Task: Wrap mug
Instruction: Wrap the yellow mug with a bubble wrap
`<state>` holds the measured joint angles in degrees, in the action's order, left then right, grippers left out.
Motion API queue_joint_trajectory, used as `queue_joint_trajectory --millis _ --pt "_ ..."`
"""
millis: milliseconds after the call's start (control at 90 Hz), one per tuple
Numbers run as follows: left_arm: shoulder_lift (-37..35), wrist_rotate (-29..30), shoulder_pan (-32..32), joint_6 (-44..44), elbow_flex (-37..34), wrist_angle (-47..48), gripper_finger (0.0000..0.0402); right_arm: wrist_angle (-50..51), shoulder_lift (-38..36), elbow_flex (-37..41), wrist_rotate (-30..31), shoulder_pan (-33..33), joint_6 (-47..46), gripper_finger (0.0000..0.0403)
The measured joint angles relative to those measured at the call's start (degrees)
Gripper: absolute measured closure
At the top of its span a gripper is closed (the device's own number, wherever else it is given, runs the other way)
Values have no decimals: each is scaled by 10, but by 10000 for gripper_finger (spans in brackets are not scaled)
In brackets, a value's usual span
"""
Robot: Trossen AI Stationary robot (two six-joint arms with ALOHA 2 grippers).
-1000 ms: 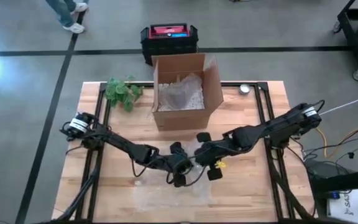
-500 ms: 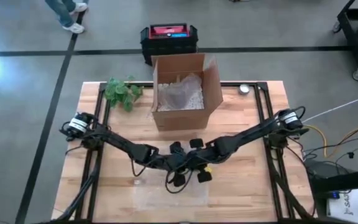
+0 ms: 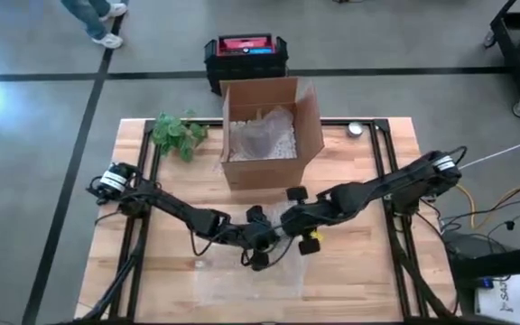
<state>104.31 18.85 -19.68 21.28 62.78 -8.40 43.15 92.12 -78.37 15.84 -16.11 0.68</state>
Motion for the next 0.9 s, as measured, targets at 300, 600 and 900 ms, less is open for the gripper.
queue_joint_trajectory --millis 300,600,900 --pt "0 0 0 0 0 0 379 -35 51 34 20 32 -12 403" --pt "0 0 0 0 0 3 380 -75 53 34 -95 23 -8 403" --pt "-1 -2 -1 2 1 10 380 -88 78 41 -168 -1 -7 403"
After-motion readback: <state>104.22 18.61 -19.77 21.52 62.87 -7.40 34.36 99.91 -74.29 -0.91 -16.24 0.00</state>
